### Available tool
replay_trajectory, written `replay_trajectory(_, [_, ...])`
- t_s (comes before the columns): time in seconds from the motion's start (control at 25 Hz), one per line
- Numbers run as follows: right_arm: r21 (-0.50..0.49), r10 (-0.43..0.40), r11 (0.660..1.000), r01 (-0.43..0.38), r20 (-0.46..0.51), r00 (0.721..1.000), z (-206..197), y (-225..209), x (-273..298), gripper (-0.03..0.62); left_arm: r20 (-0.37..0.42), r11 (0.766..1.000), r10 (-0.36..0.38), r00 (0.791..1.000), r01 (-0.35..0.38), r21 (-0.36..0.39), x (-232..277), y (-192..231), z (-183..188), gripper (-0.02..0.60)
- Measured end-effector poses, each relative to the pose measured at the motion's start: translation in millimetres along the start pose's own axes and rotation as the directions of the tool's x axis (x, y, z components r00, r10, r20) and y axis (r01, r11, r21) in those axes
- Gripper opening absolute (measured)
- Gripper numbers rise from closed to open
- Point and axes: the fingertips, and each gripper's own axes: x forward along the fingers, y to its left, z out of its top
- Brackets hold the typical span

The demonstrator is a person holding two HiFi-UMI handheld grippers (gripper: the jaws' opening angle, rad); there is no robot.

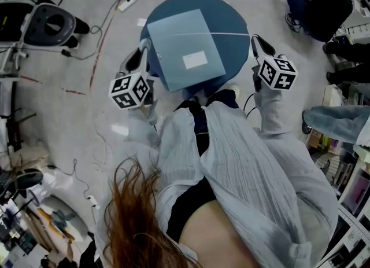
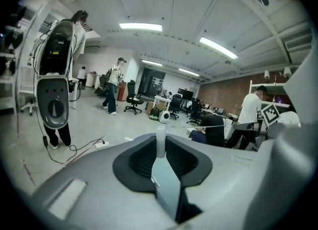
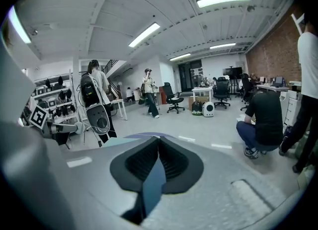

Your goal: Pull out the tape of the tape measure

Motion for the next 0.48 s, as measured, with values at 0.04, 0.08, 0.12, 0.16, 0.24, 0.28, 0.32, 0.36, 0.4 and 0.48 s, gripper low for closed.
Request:
replay_trajectory(0.04, [-0.004, -0.001, 1.0, 0.001, -0.004, 1.0, 0.0, 0.2, 0.1, 0.014, -0.006, 1.0, 0.007, 1.0, -0.007, 0.019, -0.8, -0.3, 0.6, 0.078])
replay_trajectory(0.08, [-0.009, -0.001, 1.0, 0.001, -0.008, 1.0, -0.2, 0.5, 0.2, 0.014, -0.008, 0.999, 0.013, 1.0, -0.013, 0.03, -1.6, -0.5, 1.1, 0.078])
replay_trajectory(0.12, [-0.013, 0.0, 1.0, 0.0, -0.011, 1.0, -0.4, 0.7, 0.4, 0.014, -0.01, 0.999, 0.017, 1.0, -0.017, 0.033, -2.2, -0.6, 1.2, 0.078])
replay_trajectory(0.16, [-0.016, 0.0, 1.0, 0.0, -0.013, 1.0, -0.6, 0.6, 0.6, 0.014, -0.011, 0.999, 0.019, 1.0, -0.019, 0.031, -2.4, -0.7, 0.8, 0.078])
replay_trajectory(0.24, [-0.016, -0.002, 1.0, 0.002, -0.016, 1.0, -1.1, -0.3, 1.5, 0.014, -0.02, 0.999, 0.021, 1.0, -0.021, 0.025, -1.7, -0.9, -1.8, 0.078])
replay_trajectory(0.28, [-0.015, -0.003, 1.0, 0.003, -0.017, 1.0, -1.4, -0.5, 2.0, 0.014, -0.026, 0.999, 0.023, 0.999, -0.022, 0.023, -1.5, -0.8, -3.5, 0.078])
replay_trajectory(0.32, [-0.014, -0.002, 1.0, 0.002, -0.017, 1.0, -1.6, -0.4, 2.7, 0.014, -0.031, 0.999, 0.025, 0.999, -0.024, 0.022, -1.5, -0.5, -5.1, 0.078])
replay_trajectory(0.36, [-0.013, -0.001, 1.0, 0.001, -0.018, 1.0, -1.6, -0.1, 3.4, 0.014, -0.034, 0.999, 0.026, 0.999, -0.025, 0.021, -1.6, 0.0, -6.4, 0.078])
replay_trajectory(0.4, [-0.013, 0.0, 1.0, 0.0, -0.018, 1.0, -1.3, 0.2, 4.1, 0.014, -0.037, 0.999, 0.027, 0.999, -0.026, 0.019, -1.7, 0.5, -7.3, 0.078])
replay_trajectory(0.48, [-0.017, 0.002, 1.0, -0.003, -0.018, 1.0, -0.8, 0.3, 5.5, 0.014, -0.041, 0.999, 0.027, 0.999, -0.027, 0.018, -1.6, 1.2, -9.3, 0.078])
